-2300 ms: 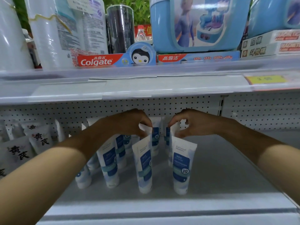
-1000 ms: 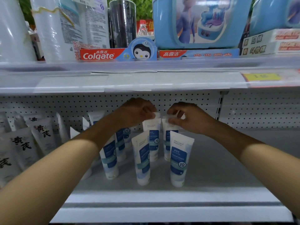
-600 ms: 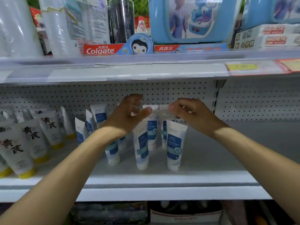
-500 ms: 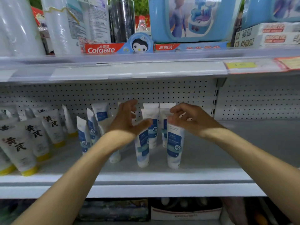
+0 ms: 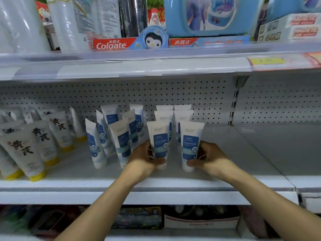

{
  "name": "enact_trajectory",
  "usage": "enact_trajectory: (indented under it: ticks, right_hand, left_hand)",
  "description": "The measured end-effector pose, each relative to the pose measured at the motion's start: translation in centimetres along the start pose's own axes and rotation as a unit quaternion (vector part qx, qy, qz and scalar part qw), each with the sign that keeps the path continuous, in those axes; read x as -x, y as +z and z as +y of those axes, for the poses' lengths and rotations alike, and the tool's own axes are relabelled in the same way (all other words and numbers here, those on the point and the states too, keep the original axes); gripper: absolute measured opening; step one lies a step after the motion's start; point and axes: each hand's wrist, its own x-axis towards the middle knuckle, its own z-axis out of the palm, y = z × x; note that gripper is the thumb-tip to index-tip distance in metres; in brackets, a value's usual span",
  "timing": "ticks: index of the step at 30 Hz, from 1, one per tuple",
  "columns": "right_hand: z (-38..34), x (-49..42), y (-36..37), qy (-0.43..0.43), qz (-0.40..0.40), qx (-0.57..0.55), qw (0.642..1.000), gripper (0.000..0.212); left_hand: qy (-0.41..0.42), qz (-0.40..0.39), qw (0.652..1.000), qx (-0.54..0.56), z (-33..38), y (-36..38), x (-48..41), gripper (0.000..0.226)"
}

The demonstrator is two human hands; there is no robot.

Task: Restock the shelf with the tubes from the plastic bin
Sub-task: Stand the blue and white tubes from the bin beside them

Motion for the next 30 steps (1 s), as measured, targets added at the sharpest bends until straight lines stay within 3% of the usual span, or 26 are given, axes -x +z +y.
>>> enact_trajectory:
  ticks: [7,21,26,30]
  right_hand:
    - [0.1,-1.2,0.3,-0.018,-0.001,-0.014,1.0,0.035]
    - [-0.3,-1.6,0.6,-0.031,-0.009,-0.003,0.999,0.036]
    - [-0.3,-0.9,0.8,-0.017,0.02,-0.018,0.999,0.045]
    - [-0.2,0.5,0.7,-0.005,0.086,-0.013,0.996,0.053]
  left_hand:
    - [0.018,-0.053,0.998,-0.002,0.6,0.2,-1.3,0.045]
    - [0.026,-0.055,0.998,0.013,0.5,0.5,-1.7,0.046]
    - [0.01,-0.025,0.999,0.03,0.5,0.9,-1.2,0.045]
    - [-0.004,0.062,0.998,0.018,0.1,1.1,0.1,0.048]
